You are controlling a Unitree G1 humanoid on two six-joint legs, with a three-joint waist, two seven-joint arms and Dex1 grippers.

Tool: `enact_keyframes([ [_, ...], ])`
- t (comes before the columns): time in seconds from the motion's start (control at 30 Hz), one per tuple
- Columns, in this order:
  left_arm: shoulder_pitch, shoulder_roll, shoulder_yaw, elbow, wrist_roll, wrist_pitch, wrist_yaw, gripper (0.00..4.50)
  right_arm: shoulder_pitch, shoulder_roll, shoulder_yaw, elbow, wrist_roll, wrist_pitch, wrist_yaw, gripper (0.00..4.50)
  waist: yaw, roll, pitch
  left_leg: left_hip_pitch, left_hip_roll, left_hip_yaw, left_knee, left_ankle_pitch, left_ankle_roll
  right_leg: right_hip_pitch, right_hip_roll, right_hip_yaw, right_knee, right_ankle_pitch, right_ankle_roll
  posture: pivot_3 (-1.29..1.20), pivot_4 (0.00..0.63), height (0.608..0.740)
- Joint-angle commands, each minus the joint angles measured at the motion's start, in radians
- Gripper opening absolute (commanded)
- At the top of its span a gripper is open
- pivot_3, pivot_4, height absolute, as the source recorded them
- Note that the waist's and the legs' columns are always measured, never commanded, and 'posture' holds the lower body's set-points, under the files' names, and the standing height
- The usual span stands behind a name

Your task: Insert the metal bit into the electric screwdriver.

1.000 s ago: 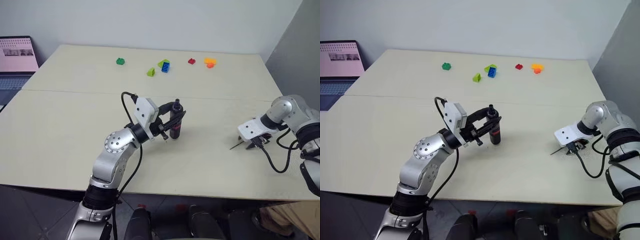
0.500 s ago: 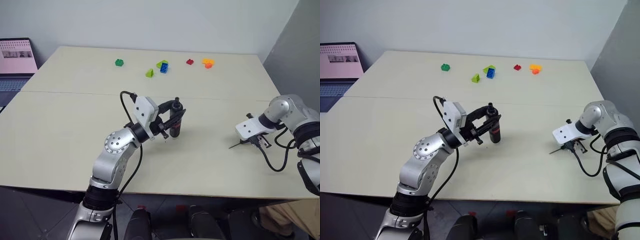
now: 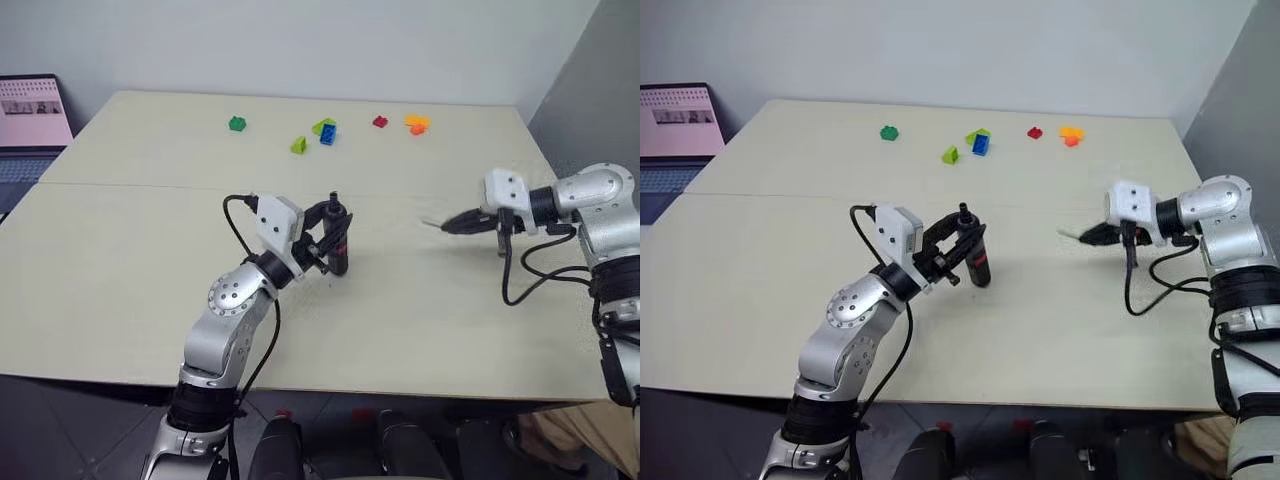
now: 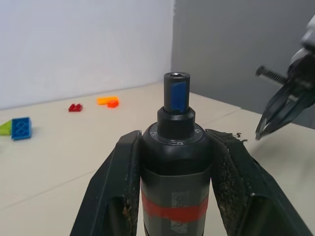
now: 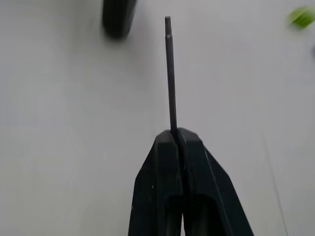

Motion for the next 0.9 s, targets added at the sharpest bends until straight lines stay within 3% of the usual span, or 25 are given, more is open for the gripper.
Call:
enact_keyframes([
  [0.03, -0.009, -0.005, -0.001, -0.033, 0.021, -0.021, 0.013, 1.64, 0.014, 0.069, -0.151, -0.231, 0.196, 0.285, -0.175, 0.00, -0.001, 0.000, 0.000, 0.000, 0.000, 0.000, 0.000, 0.000, 0.000, 0.000, 0.000, 0.000, 0.000, 0.000, 0.000, 0.00, 0.150, 0.740],
  [0.23, -0.010, -0.010, -0.009, 0.025, 0.056, -0.047, 0.018, 1.64, 0.039, 0.217, -0.235, -0.468, 0.351, 0.494, -0.420, 0.00, 0.000, 0.000, 0.000, 0.000, 0.000, 0.000, 0.000, 0.000, 0.000, -0.001, 0.001, 0.001, 0.000, 0.000, 0.000, 0.00, 0.150, 0.740],
  [0.43, -0.005, -0.013, -0.009, 0.051, 0.063, -0.067, 0.016, 1.64, 0.032, 0.281, -0.241, -0.531, 0.423, 0.566, -0.525, 0.00, -0.001, 0.000, 0.000, 0.000, 0.000, 0.000, 0.000, 0.000, 0.000, -0.002, 0.002, 0.001, 0.000, 0.000, 0.001, 0.00, 0.150, 0.740],
  [0.9, -0.013, -0.050, -0.024, 0.010, 0.119, -0.083, 0.097, 1.64, 0.057, 0.421, -0.151, -0.680, 0.375, 0.591, -0.798, 0.00, -0.003, 0.000, 0.000, -0.002, 0.002, 0.000, -0.004, 0.000, 0.000, -0.004, 0.003, 0.001, -0.001, -0.001, 0.001, 0.00, 0.150, 0.740],
])
